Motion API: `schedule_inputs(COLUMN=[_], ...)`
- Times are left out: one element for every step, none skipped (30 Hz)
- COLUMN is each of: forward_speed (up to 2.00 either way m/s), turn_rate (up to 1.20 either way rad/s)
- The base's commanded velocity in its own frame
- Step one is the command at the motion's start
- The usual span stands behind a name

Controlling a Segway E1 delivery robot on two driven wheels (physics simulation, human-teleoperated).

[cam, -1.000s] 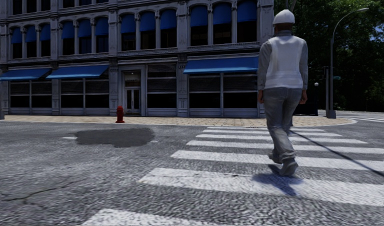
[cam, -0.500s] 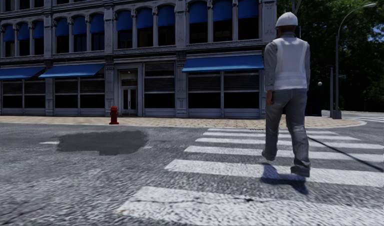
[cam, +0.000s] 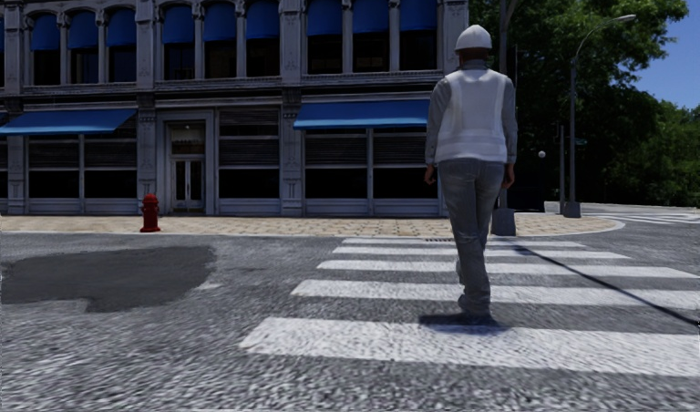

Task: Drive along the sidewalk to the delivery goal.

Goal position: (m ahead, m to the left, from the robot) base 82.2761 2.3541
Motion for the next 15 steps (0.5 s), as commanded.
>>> schedule_inputs(forward_speed=[1.13, 1.13, 1.13, 1.13, 1.13, 1.13, 1.13, 1.13, 1.13, 1.13, 1.13, 1.13, 1.13, 1.13, 1.13], turn_rate=[-0.44, -0.44, -0.44, -0.44, -0.44, -0.44, -0.44, -0.44, -0.44, -0.44, -0.44, -0.42, -0.42, -0.31, -0.06])
